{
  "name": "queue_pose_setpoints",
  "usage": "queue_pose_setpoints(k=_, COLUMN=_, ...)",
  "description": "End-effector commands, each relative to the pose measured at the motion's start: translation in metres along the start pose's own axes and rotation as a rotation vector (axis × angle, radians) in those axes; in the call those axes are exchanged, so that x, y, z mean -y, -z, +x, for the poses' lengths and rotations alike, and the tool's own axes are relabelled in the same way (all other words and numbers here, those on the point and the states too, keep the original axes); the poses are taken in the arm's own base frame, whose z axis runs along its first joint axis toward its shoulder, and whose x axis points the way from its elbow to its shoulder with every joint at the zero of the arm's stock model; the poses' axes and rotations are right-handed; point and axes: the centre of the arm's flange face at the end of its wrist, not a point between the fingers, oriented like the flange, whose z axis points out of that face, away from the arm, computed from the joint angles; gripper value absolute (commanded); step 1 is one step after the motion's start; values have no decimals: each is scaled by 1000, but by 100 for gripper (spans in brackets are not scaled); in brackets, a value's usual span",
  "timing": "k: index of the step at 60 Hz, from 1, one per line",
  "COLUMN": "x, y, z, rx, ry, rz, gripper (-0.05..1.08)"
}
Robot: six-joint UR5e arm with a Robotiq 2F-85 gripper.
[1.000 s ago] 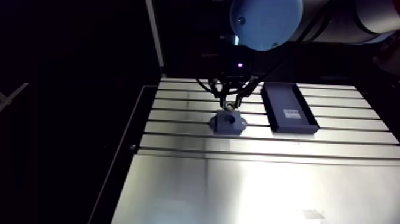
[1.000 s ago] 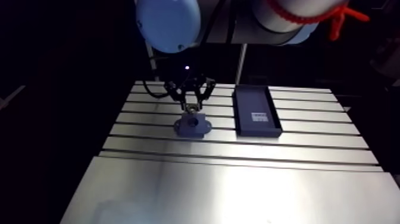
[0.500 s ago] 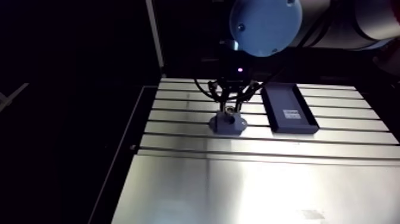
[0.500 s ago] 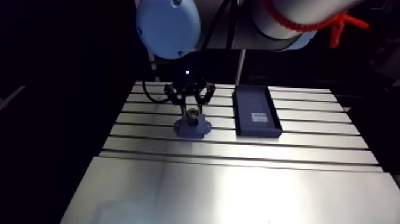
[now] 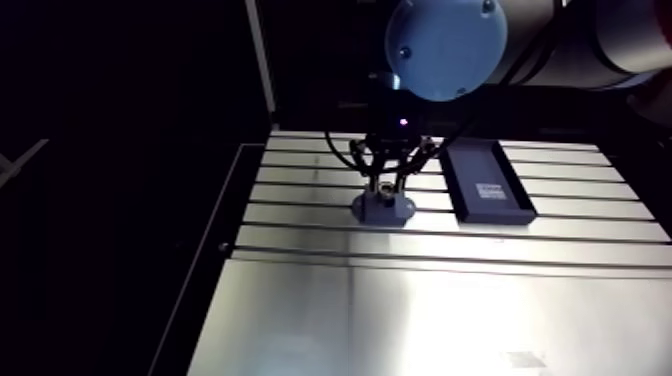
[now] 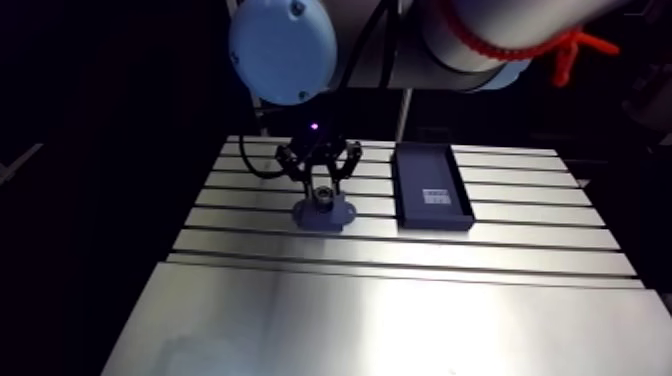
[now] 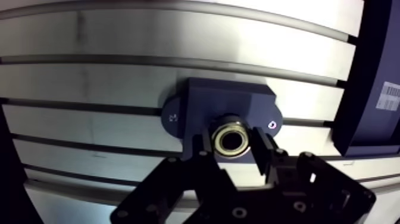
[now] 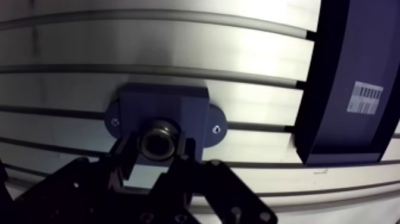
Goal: Pick up the bearing and press it into the housing until flush.
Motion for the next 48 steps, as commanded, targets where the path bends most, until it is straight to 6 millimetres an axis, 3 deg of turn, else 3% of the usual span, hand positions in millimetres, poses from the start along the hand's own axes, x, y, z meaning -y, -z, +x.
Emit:
queue_pose_setpoints(k=1, x=0, y=-3, z=-1, rx=6, ry=1, rz=-1, gripper=68)
queue_pose_setpoints(k=48, x=0, y=-8, z=-2, rx=16, ry=-2, rz=-2, gripper=68)
